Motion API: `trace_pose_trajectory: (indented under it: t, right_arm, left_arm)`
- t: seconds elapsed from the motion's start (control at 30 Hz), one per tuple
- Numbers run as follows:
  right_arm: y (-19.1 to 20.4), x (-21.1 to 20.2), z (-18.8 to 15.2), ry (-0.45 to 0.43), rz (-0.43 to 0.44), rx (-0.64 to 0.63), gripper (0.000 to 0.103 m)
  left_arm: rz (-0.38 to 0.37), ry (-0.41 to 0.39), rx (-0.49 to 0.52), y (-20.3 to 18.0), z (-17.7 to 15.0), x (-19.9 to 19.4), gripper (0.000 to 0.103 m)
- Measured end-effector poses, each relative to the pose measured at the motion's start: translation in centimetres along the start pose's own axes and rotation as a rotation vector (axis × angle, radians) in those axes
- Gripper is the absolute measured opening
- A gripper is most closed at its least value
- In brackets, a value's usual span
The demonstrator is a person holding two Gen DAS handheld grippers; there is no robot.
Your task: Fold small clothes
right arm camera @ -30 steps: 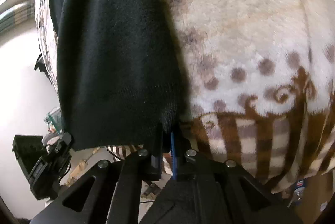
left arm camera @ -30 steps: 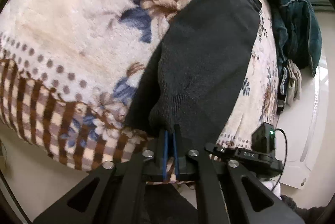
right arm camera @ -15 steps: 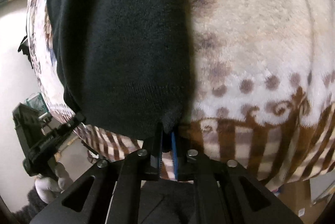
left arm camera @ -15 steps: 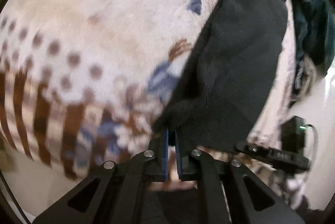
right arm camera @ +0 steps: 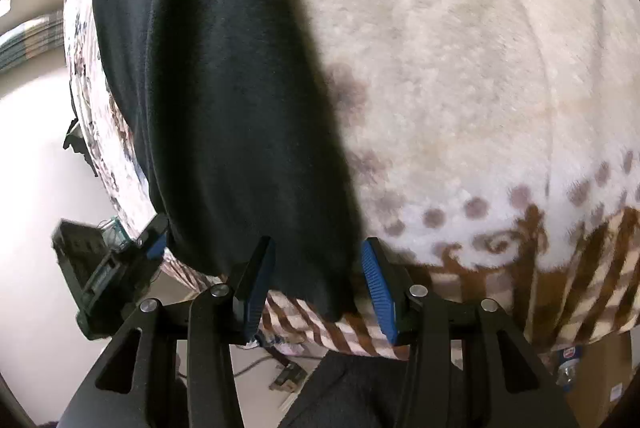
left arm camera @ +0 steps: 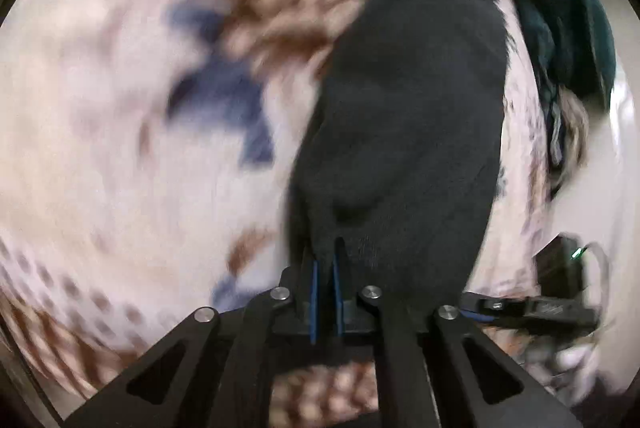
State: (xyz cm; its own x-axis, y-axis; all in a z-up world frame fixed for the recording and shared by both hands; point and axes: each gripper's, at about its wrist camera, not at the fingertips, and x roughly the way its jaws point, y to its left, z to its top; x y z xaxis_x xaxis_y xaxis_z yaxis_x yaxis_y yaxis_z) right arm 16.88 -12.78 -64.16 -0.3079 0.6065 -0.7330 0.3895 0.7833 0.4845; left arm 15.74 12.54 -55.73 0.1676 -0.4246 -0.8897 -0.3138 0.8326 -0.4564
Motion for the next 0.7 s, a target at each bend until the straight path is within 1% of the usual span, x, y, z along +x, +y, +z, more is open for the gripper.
trace_pose_trajectory:
  t: [0.03, 0.1, 0.17, 0.23, 0.27, 0.3, 0.33, 0.37, 0.4, 0.43, 0.47, 0.5, 0.53, 0.57, 0.6, 0.63, 0.67, 0.7]
  right_arm:
    - [0.2, 0.1, 0.2, 0.0, -0.006, -0.003, 0.048]
    - [0.2, 0.4, 0.2, 0.001, -0.02, -0.003, 0.048]
    - [0.5, 0.8, 0.0, 0.0, -0.023, -0.001, 0.048]
    - [0.5, 1.2, 0.0, 0.002, -0.029, 0.001, 0.048]
    - [0.5, 1.5, -0.2, 0.003, -0.038, 0.001, 0.048]
    - [0.6, 1.6, -0.3, 0.004, -0.044, 0.001, 0.048]
    - [0.7, 1.8, -0.5, 0.005, -0.046, -0.001, 0.048]
    - [0.7, 1.8, -0.6, 0.004, -0.049, -0.003, 0.048]
    - [0.8, 1.8, -0.8, 0.002, -0.051, -0.005, 0.048]
    - [0.9, 1.9, -0.9, 0.0, -0.049, -0.007, 0.048]
    - [0.9, 1.8, -1.0, -0.005, -0.051, -0.008, 0.048]
    - [0.7, 1.8, -1.0, -0.012, -0.056, -0.007, 0.048]
    - [0.9, 2.2, -0.9, -0.028, -0.068, -0.002, 0.048]
    - [0.7, 2.1, -0.9, -0.043, -0.077, 0.004, 0.048]
    - [0.1, 1.9, -0.8, -0.056, -0.067, 0.007, 0.051]
    - [-0.2, 2.3, -0.4, -0.065, -0.033, 0.008, 0.055]
    - [-0.4, 2.7, -0.3, -0.069, -0.008, 0.009, 0.061]
    - [-0.5, 3.0, -0.1, -0.072, 0.015, 0.008, 0.066]
  left_arm:
    - [0.004, -0.007, 0.007, 0.1, 0.0, -0.2, 0.004]
    - [0.025, -0.005, -0.029, 1.6, 0.0, 0.0, 0.004]
    - [0.003, 0.004, -0.097, 3.6, -0.2, 0.2, 0.005]
    - [-0.023, 0.016, -0.101, 3.3, 0.2, 0.2, 0.006]
    - [-0.033, 0.02, -0.108, 3.3, 0.2, 0.0, 0.009]
    - [-0.036, 0.017, -0.139, 3.7, 0.1, -0.3, 0.009]
    - [-0.047, 0.018, -0.166, 4.1, 0.3, -0.6, 0.012]
    - [-0.056, 0.018, -0.189, 4.9, 0.3, -1.1, 0.029]
    - [-0.06, 0.008, -0.195, 5.2, 0.1, -1.3, 0.039]
    - [-0.054, -0.004, -0.171, 5.3, 0.0, -1.5, 0.052]
    - [-0.045, -0.016, -0.118, 4.9, -0.2, -1.4, 0.054]
    - [-0.036, -0.012, -0.074, 4.4, -0.3, -0.8, 0.054]
    - [-0.044, 0.002, -0.061, 3.7, -0.1, -0.1, 0.054]
    - [-0.081, 0.02, -0.064, 3.6, 0.0, 0.8, 0.055]
    - [-0.123, 0.029, -0.073, 3.6, 0.1, 1.1, 0.057]
    - [-0.176, 0.039, -0.087, 3.7, 0.1, 1.8, 0.062]
    - [-0.206, 0.05, -0.092, 3.6, 0.2, 2.5, 0.065]
    - [-0.214, 0.06, -0.085, 3.5, 0.4, 3.1, 0.065]
